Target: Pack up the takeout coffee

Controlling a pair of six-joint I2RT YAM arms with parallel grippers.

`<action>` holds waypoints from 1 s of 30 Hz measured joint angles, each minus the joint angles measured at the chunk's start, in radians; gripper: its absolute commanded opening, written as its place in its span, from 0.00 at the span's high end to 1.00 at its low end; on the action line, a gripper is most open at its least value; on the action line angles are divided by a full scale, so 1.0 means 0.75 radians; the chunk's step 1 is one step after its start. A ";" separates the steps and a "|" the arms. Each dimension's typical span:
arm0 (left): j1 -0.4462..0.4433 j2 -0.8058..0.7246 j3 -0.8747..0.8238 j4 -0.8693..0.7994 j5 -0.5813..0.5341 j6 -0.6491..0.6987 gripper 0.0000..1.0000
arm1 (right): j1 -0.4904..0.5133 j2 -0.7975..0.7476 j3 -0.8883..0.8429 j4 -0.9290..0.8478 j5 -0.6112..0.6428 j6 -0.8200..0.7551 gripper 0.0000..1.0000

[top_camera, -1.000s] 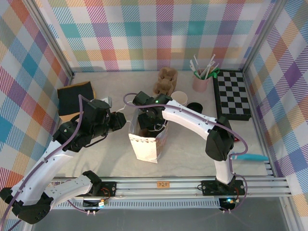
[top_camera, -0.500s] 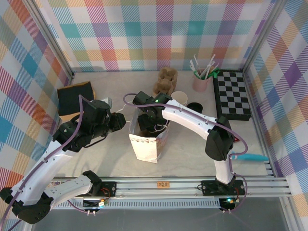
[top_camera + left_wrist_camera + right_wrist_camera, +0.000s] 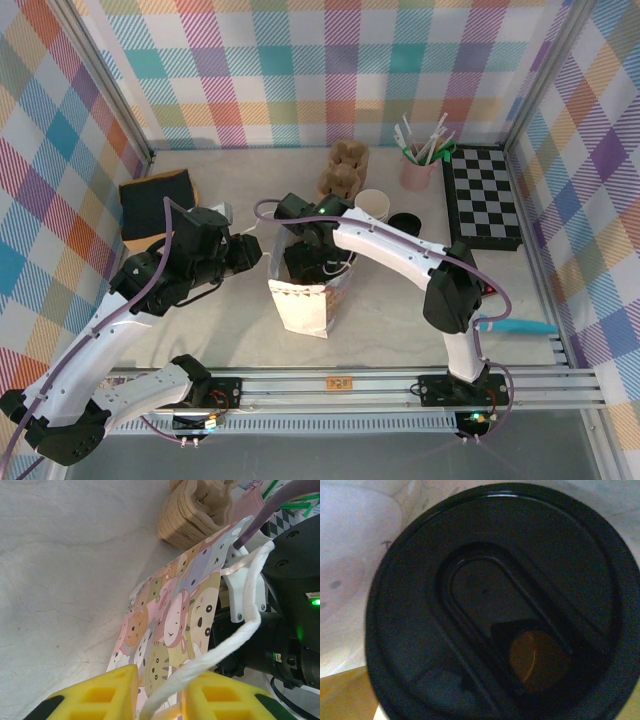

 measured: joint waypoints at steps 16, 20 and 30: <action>0.000 0.001 0.000 0.000 0.000 0.001 0.72 | 0.003 0.003 0.076 -0.043 0.001 -0.001 0.01; 0.000 0.001 0.000 0.000 0.000 0.001 0.72 | 0.003 0.003 0.087 -0.051 0.001 -0.002 0.01; 0.000 0.001 0.000 -0.001 -0.011 0.001 0.72 | 0.003 0.003 0.129 -0.091 0.015 -0.002 0.01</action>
